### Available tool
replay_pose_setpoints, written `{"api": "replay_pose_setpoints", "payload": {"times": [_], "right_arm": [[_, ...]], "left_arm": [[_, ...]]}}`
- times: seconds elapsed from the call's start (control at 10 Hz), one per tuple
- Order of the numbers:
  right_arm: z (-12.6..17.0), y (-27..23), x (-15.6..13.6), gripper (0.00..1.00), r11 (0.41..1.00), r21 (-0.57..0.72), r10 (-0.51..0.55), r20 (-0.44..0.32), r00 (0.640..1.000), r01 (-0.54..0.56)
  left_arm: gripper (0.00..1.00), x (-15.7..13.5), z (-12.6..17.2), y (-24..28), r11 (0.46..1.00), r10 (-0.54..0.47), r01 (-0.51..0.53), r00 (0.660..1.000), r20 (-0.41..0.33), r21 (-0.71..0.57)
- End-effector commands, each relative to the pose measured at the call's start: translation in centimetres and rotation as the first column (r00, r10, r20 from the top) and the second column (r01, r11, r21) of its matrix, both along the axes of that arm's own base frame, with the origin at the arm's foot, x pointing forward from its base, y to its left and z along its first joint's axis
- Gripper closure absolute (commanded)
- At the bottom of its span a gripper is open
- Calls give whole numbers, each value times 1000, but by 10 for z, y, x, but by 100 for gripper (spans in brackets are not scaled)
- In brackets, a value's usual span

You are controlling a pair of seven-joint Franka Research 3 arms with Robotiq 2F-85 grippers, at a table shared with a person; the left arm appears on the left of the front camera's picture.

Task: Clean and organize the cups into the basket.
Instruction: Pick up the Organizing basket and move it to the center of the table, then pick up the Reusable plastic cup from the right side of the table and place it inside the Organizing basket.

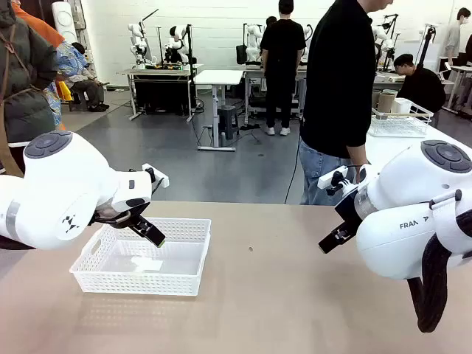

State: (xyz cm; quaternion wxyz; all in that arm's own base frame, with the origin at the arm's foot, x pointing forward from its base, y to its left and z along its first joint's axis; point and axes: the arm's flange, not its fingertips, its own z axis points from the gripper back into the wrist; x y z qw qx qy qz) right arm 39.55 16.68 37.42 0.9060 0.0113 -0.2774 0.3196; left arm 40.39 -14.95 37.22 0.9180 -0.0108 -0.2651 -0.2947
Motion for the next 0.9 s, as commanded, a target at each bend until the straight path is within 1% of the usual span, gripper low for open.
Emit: {"api": "replay_pose_setpoints", "payload": {"times": [0.0, 0.8], "right_arm": [[0, 0, 0, 0, 1000, 0, 0, 0, 1000, 0], [0, 0, 0, 0, 1000, 0, 0, 0, 1000, 0]], "left_arm": [[0, 0, 0, 0, 1000, 0, 0, 1000, 0, 0], [0, 0, 0, 0, 1000, 0, 0, 1000, 0, 0]]}}
